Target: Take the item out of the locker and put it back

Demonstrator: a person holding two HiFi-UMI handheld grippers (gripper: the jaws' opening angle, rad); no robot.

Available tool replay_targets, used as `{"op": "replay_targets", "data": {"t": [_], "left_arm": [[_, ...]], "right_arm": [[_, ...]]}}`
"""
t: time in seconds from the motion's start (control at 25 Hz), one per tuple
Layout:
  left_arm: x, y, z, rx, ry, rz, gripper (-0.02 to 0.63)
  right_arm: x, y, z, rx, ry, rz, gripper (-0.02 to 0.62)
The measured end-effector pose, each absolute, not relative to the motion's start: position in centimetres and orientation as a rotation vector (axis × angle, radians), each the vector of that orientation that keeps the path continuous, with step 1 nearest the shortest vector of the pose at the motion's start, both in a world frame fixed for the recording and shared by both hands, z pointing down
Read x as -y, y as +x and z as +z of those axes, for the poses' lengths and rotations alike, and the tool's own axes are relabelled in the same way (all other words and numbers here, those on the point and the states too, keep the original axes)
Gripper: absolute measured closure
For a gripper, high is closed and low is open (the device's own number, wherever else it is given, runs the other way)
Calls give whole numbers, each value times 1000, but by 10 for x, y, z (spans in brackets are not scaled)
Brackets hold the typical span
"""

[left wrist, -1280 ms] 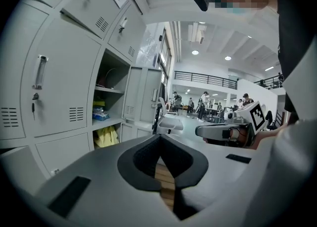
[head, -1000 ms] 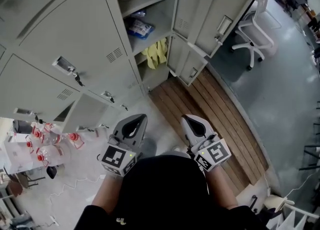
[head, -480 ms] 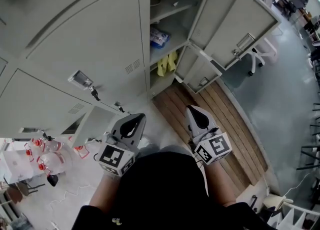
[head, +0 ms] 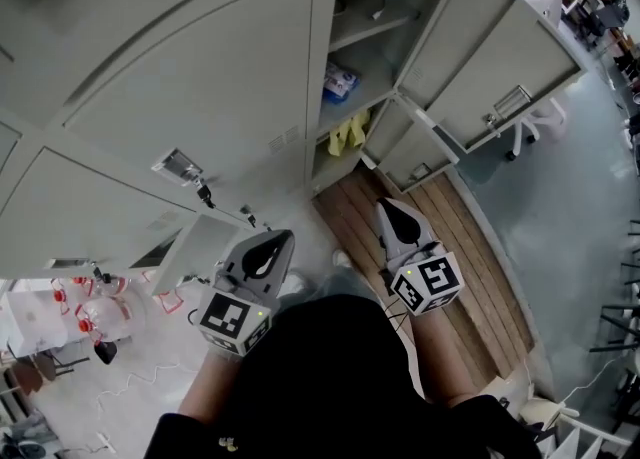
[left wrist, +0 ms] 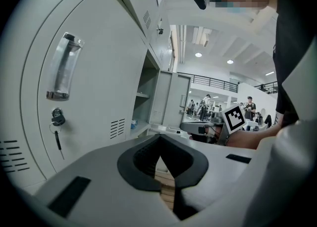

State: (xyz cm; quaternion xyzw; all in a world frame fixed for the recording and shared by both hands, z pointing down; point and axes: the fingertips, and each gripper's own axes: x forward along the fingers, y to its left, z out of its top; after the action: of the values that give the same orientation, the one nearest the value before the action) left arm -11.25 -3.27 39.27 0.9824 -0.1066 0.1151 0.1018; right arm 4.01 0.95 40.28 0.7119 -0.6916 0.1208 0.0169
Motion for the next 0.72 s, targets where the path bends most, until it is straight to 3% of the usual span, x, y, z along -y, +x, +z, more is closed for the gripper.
{"op": "replay_targets", "data": {"t": [0.44,0.52,0.72], "left_arm": [[61,-93,393,499,2844,356,595],[65,-89,392,540,2832,363,595],[71,-78,396,629,2804,389,595]], "right_arm": [[52,87,414,2180,2093,383,597],[66,96,416,2185,2065,385,546],[97,119,424,2197,2007,386,516]]}}
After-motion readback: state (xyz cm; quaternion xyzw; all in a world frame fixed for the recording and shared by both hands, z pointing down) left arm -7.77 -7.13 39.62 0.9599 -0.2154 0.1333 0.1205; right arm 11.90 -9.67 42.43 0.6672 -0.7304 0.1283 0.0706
